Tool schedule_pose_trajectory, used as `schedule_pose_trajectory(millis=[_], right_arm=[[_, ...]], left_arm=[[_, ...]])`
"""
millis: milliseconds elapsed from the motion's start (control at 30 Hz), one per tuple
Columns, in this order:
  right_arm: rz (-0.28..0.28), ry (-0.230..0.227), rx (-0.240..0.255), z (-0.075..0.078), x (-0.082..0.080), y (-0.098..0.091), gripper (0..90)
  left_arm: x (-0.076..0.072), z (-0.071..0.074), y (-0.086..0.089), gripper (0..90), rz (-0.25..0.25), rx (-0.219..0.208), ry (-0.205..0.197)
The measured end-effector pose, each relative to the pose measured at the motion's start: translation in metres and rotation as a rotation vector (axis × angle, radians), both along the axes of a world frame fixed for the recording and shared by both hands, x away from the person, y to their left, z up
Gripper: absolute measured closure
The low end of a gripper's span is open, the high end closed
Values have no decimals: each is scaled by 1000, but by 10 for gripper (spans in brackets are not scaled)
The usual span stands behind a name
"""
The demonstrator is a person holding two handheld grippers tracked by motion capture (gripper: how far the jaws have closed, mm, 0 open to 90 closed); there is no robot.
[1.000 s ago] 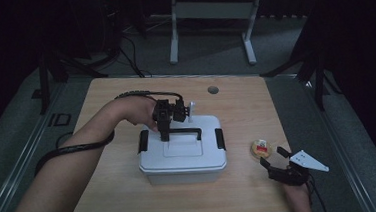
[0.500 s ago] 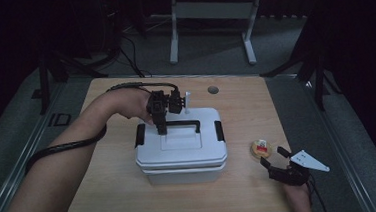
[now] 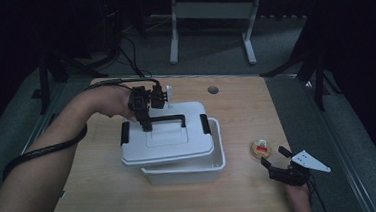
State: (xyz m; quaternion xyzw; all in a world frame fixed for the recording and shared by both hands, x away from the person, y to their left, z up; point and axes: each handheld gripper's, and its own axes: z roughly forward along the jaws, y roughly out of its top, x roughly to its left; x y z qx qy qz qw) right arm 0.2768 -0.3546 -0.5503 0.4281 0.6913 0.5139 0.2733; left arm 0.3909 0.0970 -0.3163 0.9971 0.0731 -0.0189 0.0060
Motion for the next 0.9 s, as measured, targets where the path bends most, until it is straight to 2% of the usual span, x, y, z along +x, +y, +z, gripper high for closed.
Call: schedule_pose_trajectory(millis=[133,200,233,267,467,500,533,767,867,900], right_arm=[[-4,2,-3,0,0,0,119],[-5,3,-6,0,0,1,119],[-5,3,-6,0,0,1,119],[-3,6,-14,0,1,1,119],[-5,7,-15,0,1,1,119],[-6,9,-12,0,1,1,119],[-4,8,-12,0,0,1,119],[-7,10,-12,0,1,1,119],[-6,11,-15,0,1,1,119],[-6,12,-14,0,1,1,119]], left_arm=[[-1,0,13,837,24,3,1],[-2,-1,27,837,47,0,1],[-2,-1,27,837,47,0,1],[-3,-1,37,837,64,-6,4],[-5,-1,55,837,113,-9,8],[-8,-2,69,837,137,3,12],[-9,-2,74,837,142,4,8],[-15,-2,108,837,213,-28,9],[-16,-1,117,837,234,-36,7],[-18,-1,126,837,249,-43,6]])
